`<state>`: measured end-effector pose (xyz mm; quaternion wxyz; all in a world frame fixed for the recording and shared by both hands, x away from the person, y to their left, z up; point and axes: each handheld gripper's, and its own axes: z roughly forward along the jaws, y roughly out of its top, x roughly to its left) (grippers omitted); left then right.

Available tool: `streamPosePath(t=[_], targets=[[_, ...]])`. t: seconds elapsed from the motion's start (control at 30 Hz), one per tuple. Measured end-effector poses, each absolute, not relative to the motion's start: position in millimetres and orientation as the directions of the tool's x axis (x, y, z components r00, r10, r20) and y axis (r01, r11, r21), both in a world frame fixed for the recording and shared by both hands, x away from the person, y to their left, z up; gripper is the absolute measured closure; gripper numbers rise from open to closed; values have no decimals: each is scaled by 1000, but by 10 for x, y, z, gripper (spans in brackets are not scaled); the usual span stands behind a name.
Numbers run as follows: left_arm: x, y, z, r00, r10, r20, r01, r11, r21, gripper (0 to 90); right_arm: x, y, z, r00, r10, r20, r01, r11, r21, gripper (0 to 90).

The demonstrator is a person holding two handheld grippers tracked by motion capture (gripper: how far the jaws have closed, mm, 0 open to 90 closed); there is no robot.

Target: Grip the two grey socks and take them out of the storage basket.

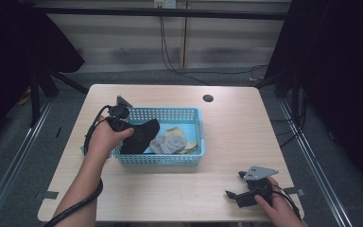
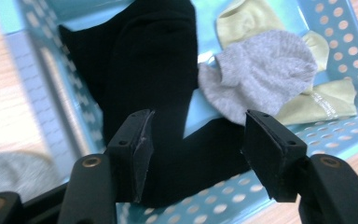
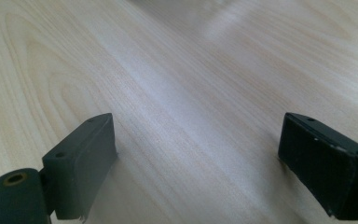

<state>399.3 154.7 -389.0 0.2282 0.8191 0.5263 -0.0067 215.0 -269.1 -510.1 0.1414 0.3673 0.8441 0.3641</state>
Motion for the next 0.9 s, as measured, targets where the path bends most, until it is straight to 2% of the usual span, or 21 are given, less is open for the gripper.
streamPosePath(t=[0.6, 0.9], targets=[[4080, 1173, -4198, 500, 829, -252, 844, -402, 355, 400, 2150, -2691, -5101, -690, 723, 29, 517, 465, 719, 107], [4148, 1003, -4364, 504, 817, -280, 846, -404, 348, 400, 2150, -2691, -5101, -690, 723, 29, 517, 465, 718, 107]])
